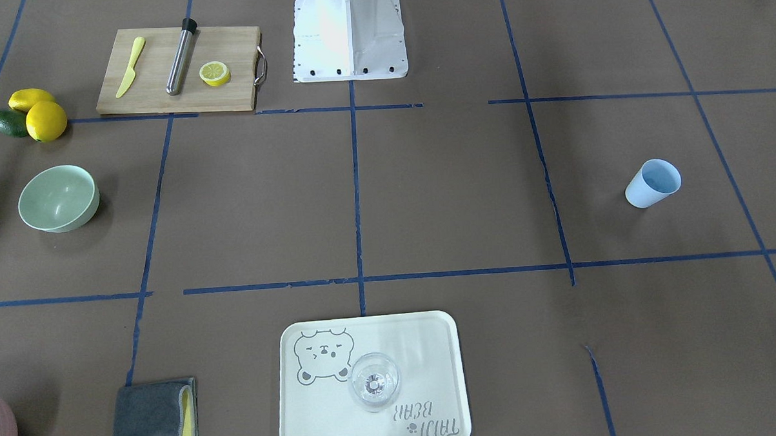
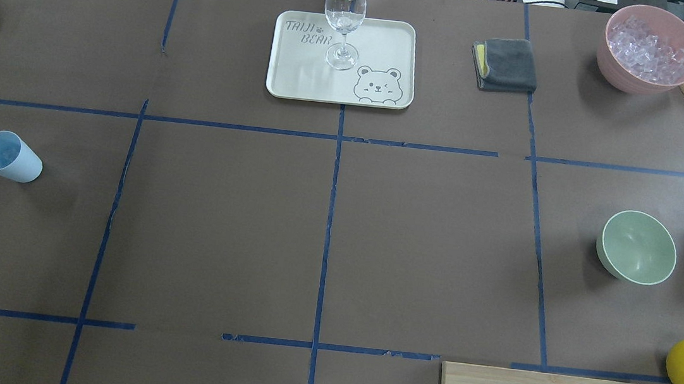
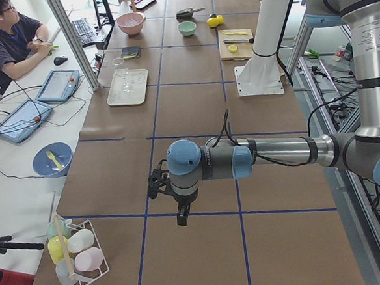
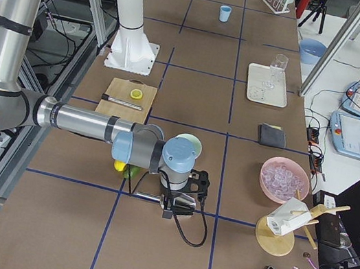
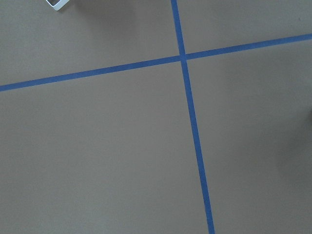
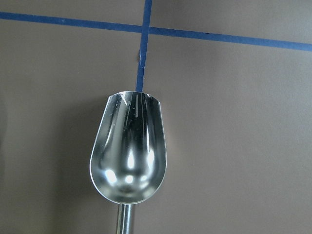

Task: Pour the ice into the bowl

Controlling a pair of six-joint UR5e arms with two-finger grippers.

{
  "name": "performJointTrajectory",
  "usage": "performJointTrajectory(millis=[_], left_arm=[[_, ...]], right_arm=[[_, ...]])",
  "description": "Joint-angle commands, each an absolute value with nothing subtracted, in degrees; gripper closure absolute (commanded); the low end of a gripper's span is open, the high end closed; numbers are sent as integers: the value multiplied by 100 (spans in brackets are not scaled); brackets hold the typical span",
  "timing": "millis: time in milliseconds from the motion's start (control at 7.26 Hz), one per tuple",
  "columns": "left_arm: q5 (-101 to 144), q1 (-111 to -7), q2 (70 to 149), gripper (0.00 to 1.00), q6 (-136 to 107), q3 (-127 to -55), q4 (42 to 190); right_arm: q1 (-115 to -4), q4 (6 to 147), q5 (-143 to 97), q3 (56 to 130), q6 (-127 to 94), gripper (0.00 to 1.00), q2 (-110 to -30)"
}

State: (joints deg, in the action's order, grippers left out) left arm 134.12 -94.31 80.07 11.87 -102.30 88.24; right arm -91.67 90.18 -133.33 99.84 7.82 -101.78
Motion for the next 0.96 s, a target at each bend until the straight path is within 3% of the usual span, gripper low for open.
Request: performJointTrajectory(millis=[0,827], left_arm=[[13412,-9431,8007,0,1195,-10187,8824],[13447,-9431,8033,0,1204,-10336,8938]], right_arm=[[-9167,9018,-13333,9976,782,0,-10178],[-9158,8389,-13491,10239,765,0,-10081]])
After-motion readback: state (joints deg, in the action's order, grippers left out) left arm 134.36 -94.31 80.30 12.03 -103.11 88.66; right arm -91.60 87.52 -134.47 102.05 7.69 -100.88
